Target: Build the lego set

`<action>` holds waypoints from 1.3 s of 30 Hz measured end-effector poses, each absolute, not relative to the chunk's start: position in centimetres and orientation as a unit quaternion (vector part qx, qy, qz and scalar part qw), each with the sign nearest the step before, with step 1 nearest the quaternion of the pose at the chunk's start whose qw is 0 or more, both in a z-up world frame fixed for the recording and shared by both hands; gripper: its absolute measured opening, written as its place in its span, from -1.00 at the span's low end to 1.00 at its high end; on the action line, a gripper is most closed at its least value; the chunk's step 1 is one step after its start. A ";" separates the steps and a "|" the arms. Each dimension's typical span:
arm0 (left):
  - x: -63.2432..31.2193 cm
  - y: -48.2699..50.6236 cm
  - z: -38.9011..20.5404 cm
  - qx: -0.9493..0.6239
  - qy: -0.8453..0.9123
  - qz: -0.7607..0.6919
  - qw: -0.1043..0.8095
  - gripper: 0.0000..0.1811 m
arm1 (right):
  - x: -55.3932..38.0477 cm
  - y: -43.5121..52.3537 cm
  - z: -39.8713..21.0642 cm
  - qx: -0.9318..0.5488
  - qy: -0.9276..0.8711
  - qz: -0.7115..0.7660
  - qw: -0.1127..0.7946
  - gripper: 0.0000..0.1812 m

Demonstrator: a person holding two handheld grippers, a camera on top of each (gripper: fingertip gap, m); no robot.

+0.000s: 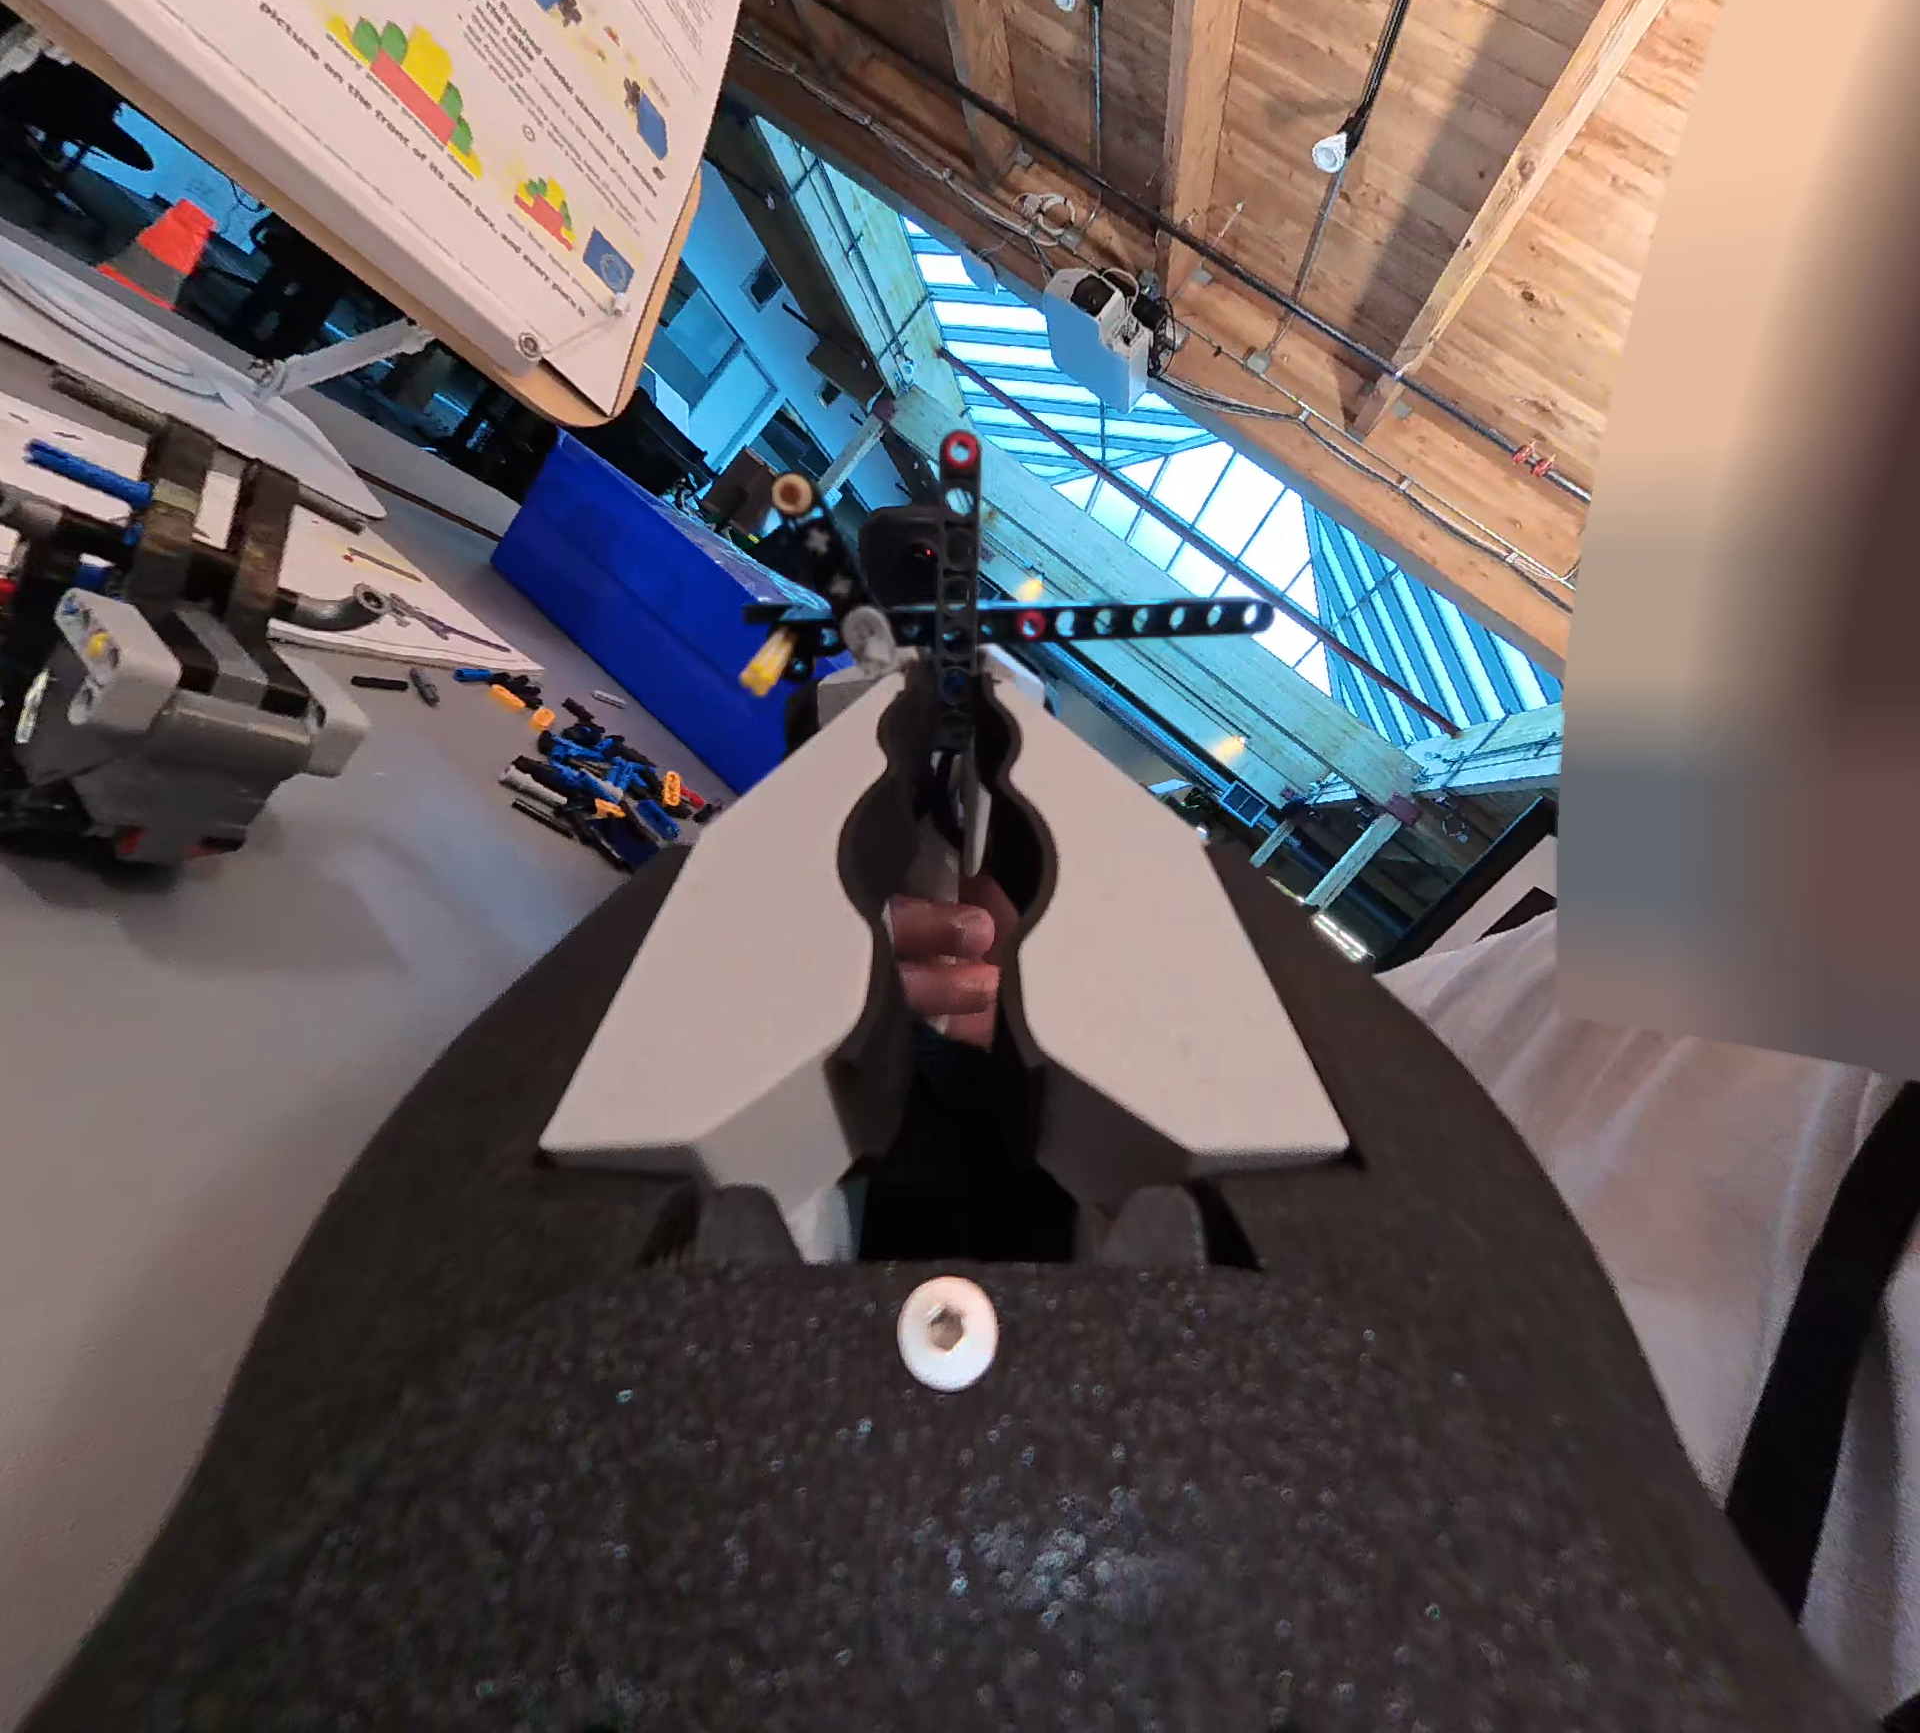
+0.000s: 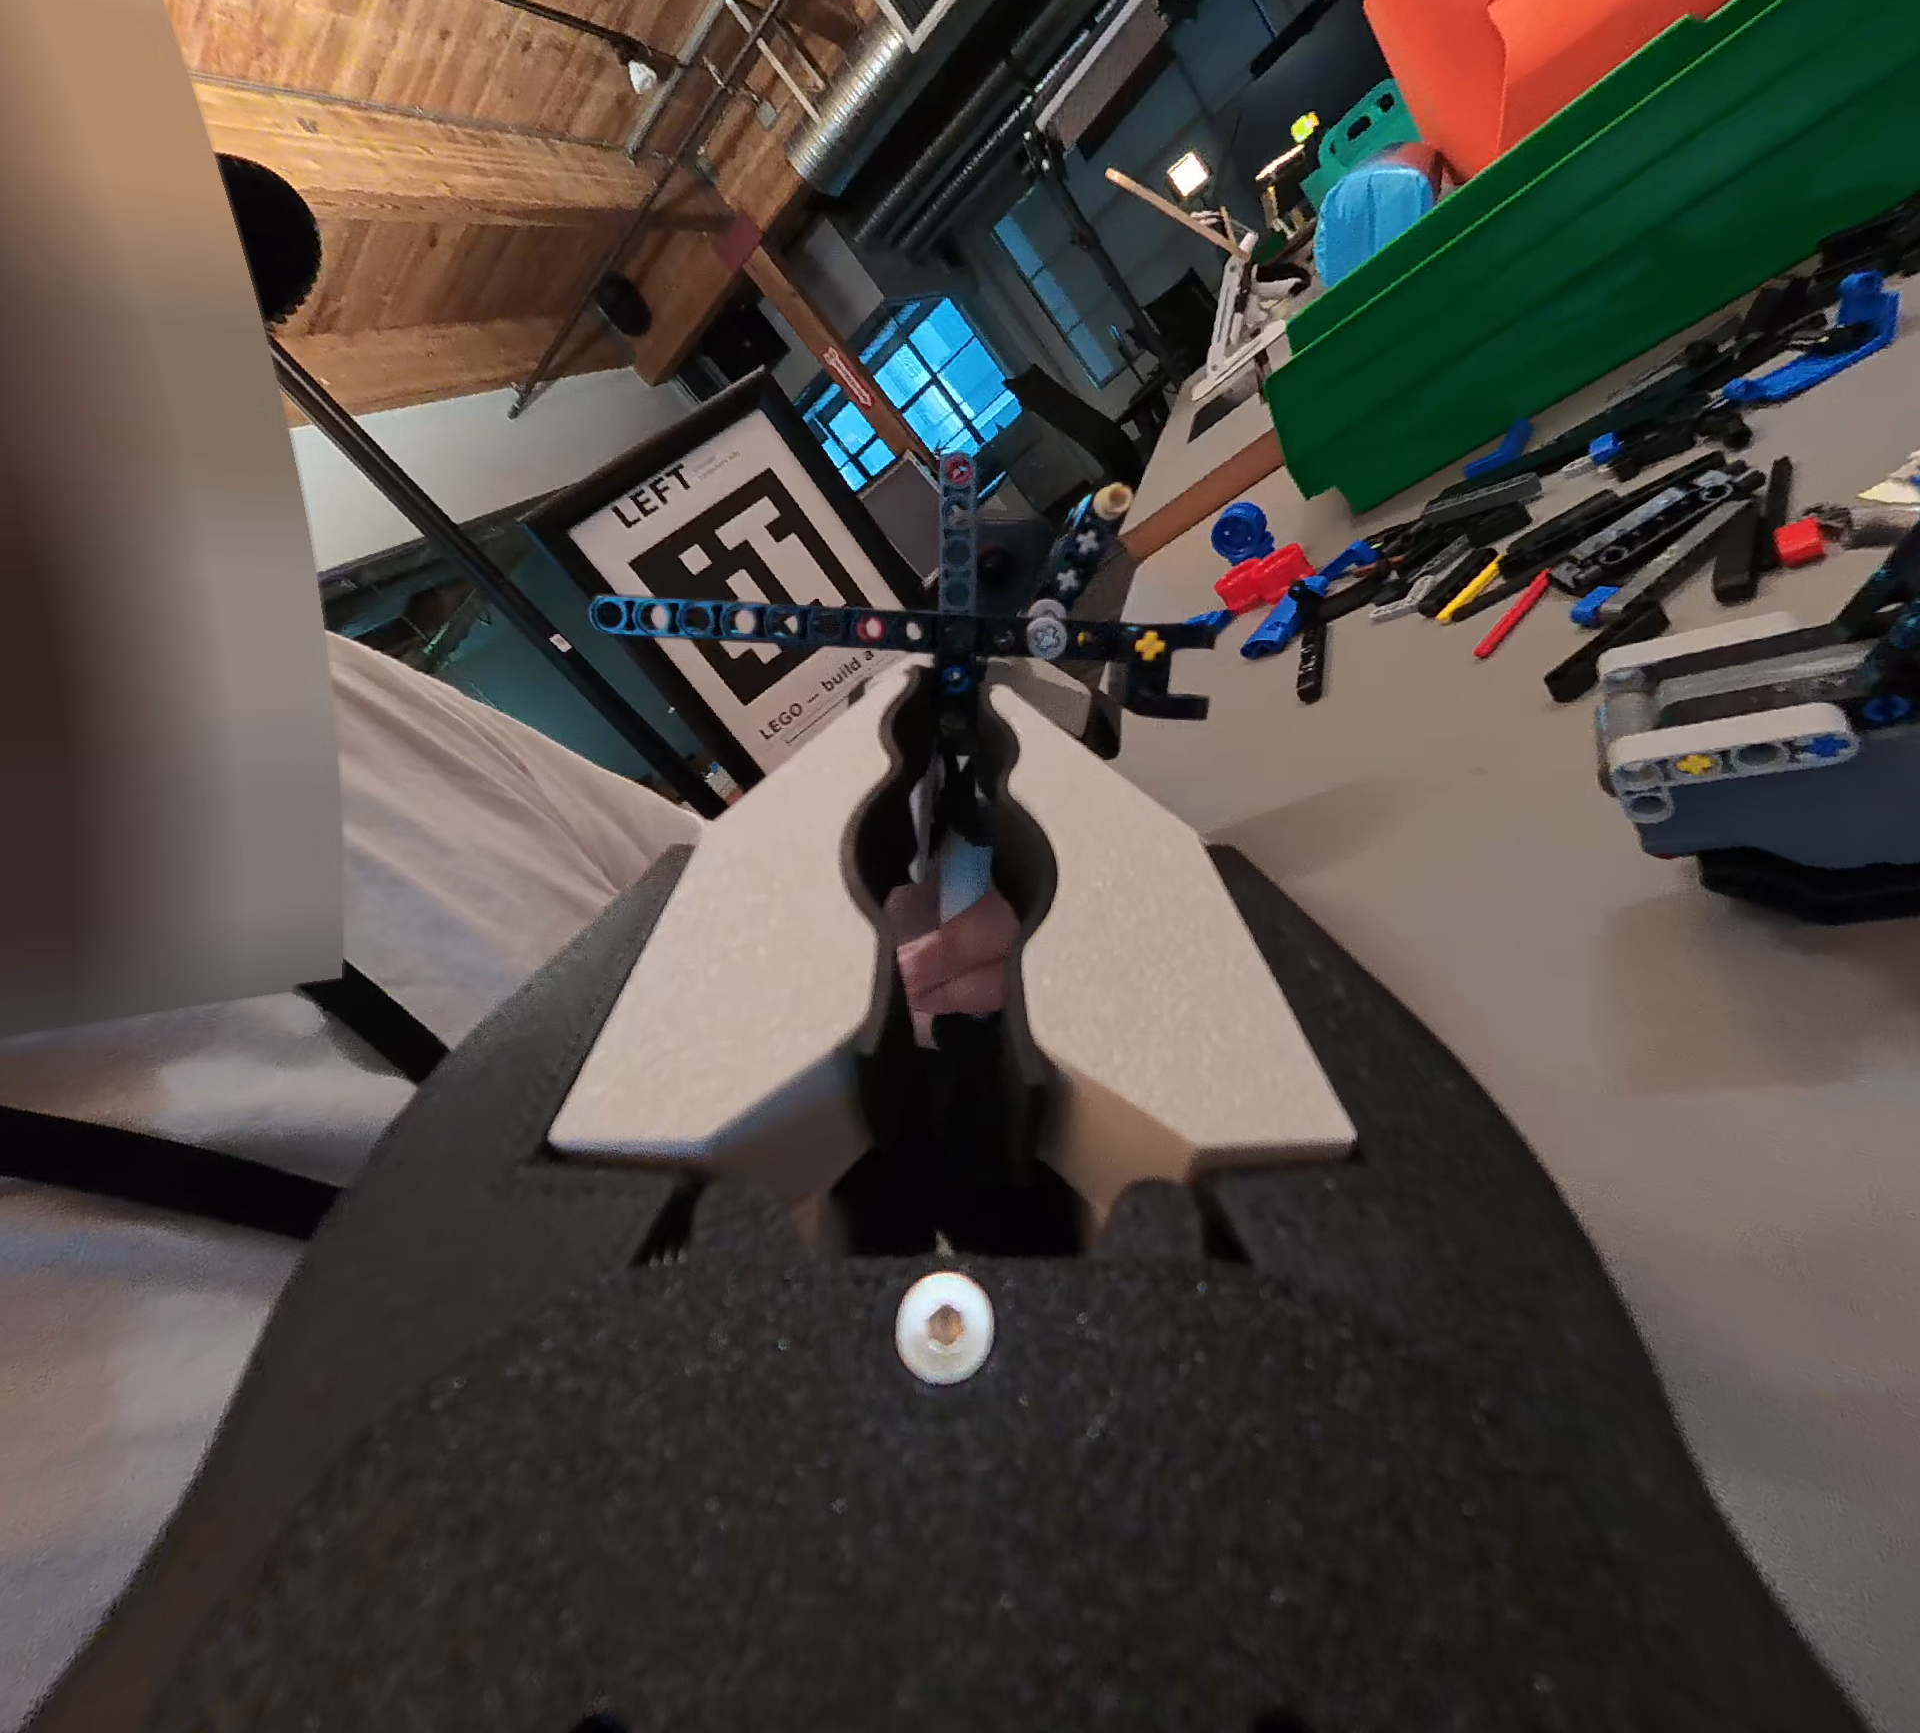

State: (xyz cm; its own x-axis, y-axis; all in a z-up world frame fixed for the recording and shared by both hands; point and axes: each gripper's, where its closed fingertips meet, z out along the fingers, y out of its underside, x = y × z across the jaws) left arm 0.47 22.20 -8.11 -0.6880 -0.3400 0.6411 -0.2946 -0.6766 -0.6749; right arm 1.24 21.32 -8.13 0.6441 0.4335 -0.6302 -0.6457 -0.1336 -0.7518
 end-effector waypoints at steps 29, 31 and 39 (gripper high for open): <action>-1.3 21.9 -13.2 -0.397 0.602 -0.688 -0.082 -0.94 | -1.0 21.3 -13.5 -0.767 0.016 0.362 0.529 -0.93; -1.4 21.8 -13.5 -0.399 0.610 -0.679 -0.090 -0.94 | -1.0 21.2 -13.8 -0.776 0.009 0.350 0.525 -0.93; -1.7 21.8 -13.4 -0.392 0.604 -0.682 -0.123 -0.94 | -1.3 21.3 -13.7 -0.754 0.027 0.403 0.518 -0.94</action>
State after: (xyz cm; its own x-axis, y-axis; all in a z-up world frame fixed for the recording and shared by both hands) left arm -1.71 21.80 -13.38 -0.6619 -0.3059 0.6843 -0.6424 -0.2390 -0.7282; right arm -1.34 21.30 -13.70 0.6742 0.3759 -0.6357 -0.4582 -0.4621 -0.7593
